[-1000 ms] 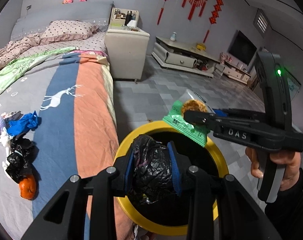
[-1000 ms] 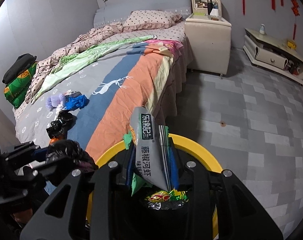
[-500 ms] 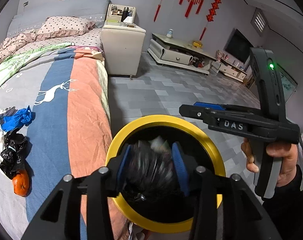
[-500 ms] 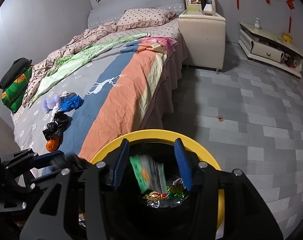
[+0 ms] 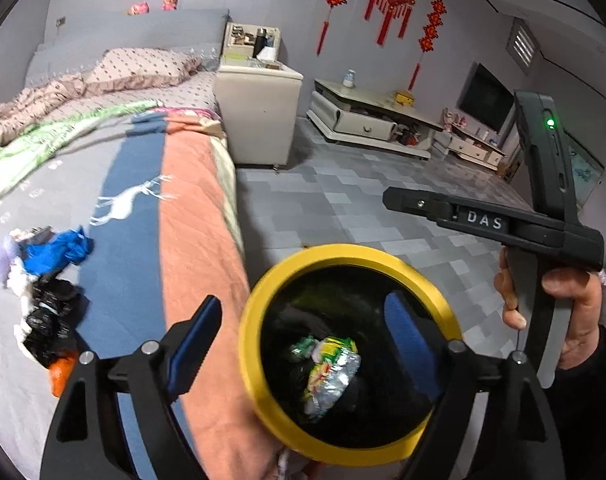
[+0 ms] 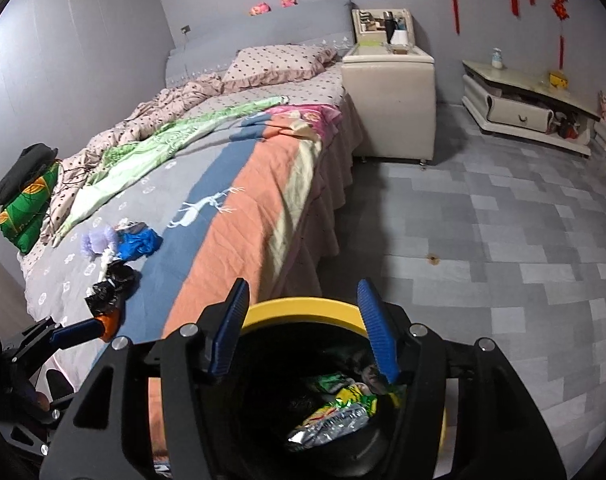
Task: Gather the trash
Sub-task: 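Move both tools back over the remaining items on the bed, then grasp a lilac fluffy ball with the left tool while the right tool grasps a black bag, then lift the lilac ball and black bag off the bed with both tools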
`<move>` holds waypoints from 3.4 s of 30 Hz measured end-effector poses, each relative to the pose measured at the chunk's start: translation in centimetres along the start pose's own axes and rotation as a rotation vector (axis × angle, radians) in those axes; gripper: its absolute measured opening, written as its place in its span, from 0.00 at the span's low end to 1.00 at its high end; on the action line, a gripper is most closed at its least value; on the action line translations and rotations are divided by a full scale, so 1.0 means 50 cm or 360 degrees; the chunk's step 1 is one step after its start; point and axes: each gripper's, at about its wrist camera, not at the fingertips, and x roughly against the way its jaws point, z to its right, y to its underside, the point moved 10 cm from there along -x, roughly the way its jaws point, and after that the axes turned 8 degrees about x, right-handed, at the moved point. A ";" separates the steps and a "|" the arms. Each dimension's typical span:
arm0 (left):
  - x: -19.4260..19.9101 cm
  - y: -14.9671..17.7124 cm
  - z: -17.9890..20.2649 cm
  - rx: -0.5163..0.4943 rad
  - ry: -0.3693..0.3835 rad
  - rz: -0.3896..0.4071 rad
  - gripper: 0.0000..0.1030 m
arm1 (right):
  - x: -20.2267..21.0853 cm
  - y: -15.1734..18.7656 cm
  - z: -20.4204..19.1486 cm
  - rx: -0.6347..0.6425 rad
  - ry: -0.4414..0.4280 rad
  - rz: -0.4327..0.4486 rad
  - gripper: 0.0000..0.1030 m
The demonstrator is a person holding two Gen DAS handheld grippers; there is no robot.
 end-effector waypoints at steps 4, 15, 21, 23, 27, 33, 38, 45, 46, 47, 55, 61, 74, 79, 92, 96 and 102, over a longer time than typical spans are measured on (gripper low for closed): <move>0.018 -0.015 -0.045 0.0041 -0.0044 0.0047 0.80 | -0.011 -0.025 -0.041 0.0029 -0.0069 0.0049 0.53; 0.077 -0.053 -0.268 0.0278 -0.0287 0.0154 0.81 | -0.077 -0.112 -0.211 0.0214 -0.0254 0.0094 0.56; 0.120 -0.072 -0.421 0.0411 -0.0444 0.0207 0.81 | -0.129 -0.132 -0.306 0.0274 -0.0367 0.0058 0.57; 0.133 -0.078 -0.467 0.0446 -0.0499 0.0228 0.81 | -0.151 -0.134 -0.339 0.0293 -0.0400 0.0039 0.57; 0.155 -0.083 -0.557 0.0520 -0.0582 0.0253 0.81 | -0.186 -0.132 -0.399 0.0341 -0.0469 0.0004 0.62; 0.168 -0.085 -0.668 0.0590 -0.0690 0.0260 0.82 | -0.249 -0.107 -0.498 0.0446 -0.0563 -0.0094 0.62; 0.169 -0.086 -0.758 0.0622 -0.0776 0.0250 0.82 | -0.308 -0.079 -0.573 0.0543 -0.0611 -0.0202 0.62; 0.155 -0.089 -0.866 0.0700 -0.0840 0.0223 0.82 | -0.387 -0.046 -0.644 0.0646 -0.0631 -0.0326 0.62; 0.151 -0.091 -0.883 0.0714 -0.0846 0.0220 0.82 | -0.399 -0.043 -0.650 0.0653 -0.0630 -0.0345 0.62; 0.149 -0.091 -0.893 0.0722 -0.0851 0.0217 0.82 | -0.407 -0.040 -0.655 0.0659 -0.0627 -0.0358 0.62; 0.112 -0.106 -1.000 0.0825 -0.0867 0.0197 0.81 | -0.468 -0.023 -0.683 0.0717 -0.0633 -0.0448 0.62; 0.062 -0.118 -1.043 0.0840 -0.0874 0.0157 0.81 | -0.488 -0.018 -0.692 0.0744 -0.0634 -0.0483 0.60; -0.029 -0.106 -1.049 0.0848 -0.0777 0.0069 0.51 | -0.526 0.008 -0.739 0.0778 -0.0711 -0.0601 0.45; -0.046 -0.086 -1.025 0.0755 -0.0784 0.0037 0.40 | -0.521 0.019 -0.762 0.0814 -0.0723 -0.0622 0.41; 0.018 -0.072 -1.039 0.0861 -0.0751 0.0142 0.30 | -0.511 0.021 -0.769 0.0829 -0.0696 -0.0597 0.23; 0.048 -0.073 -1.034 0.0871 -0.0750 0.0177 0.30 | -0.497 0.012 -0.771 0.0829 -0.0694 -0.0556 0.22; 0.091 -0.065 -1.017 0.0886 -0.0744 0.0217 0.30 | -0.460 -0.018 -0.760 0.0781 -0.0687 -0.0471 0.22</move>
